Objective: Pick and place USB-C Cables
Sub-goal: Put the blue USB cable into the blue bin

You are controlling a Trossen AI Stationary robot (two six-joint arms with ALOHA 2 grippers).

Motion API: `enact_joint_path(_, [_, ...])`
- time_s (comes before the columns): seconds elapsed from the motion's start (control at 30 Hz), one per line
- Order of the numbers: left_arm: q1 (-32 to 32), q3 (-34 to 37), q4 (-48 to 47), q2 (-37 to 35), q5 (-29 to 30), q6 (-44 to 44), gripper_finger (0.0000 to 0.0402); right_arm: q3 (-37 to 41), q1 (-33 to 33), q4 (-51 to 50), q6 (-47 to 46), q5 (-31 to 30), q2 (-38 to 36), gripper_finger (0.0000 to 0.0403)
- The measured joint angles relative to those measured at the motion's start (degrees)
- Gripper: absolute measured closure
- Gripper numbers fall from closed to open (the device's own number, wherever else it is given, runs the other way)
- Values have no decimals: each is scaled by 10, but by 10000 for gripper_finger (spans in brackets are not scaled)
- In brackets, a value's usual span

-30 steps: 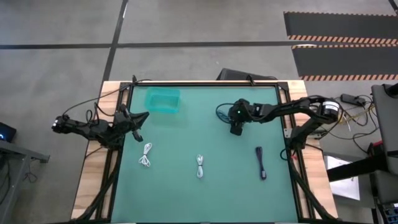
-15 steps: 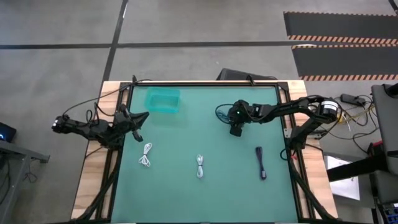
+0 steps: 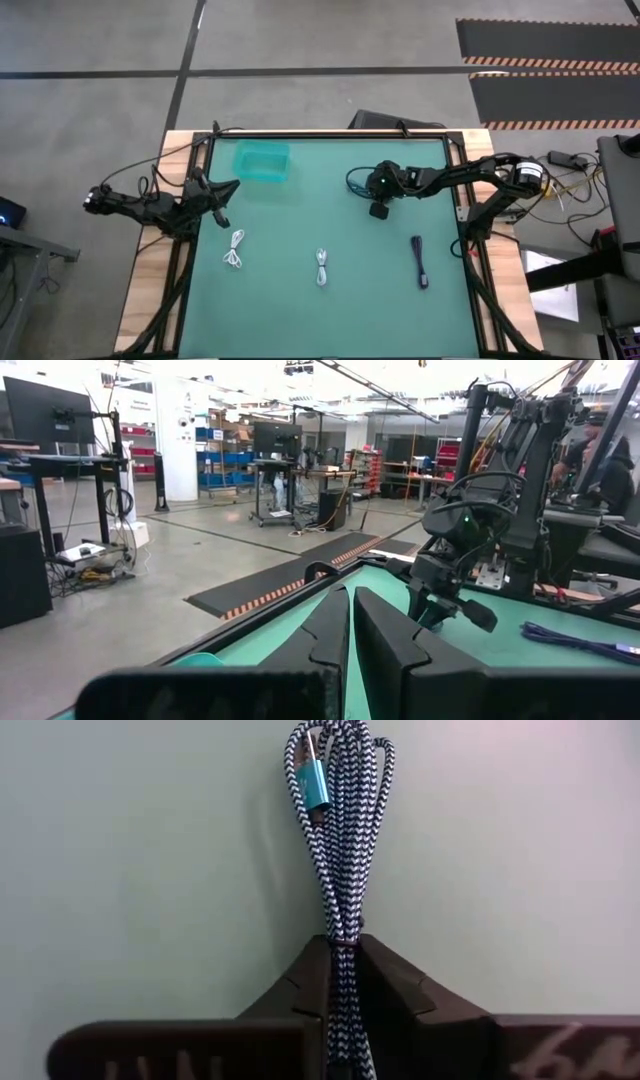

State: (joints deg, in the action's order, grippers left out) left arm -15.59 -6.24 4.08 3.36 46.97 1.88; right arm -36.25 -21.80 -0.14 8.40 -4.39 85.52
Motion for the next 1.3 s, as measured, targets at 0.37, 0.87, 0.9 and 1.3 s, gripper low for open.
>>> enact_joint_path(0.37, [0,0,30,0,0,-1,398,1,0,17,-15,3,-11,382])
enact_joint_path(0.87, [0,0,100,10,-6,0,398,4,33,199,-33,6,-63,382])
enact_joint_path(0.9, [0,0,106,12,-7,0,398,5,37,219,-33,7,-63,382])
enact_joint_path(1.3, [0,0,231,107,-31,6,398,34,69,487,-54,49,-40,381])
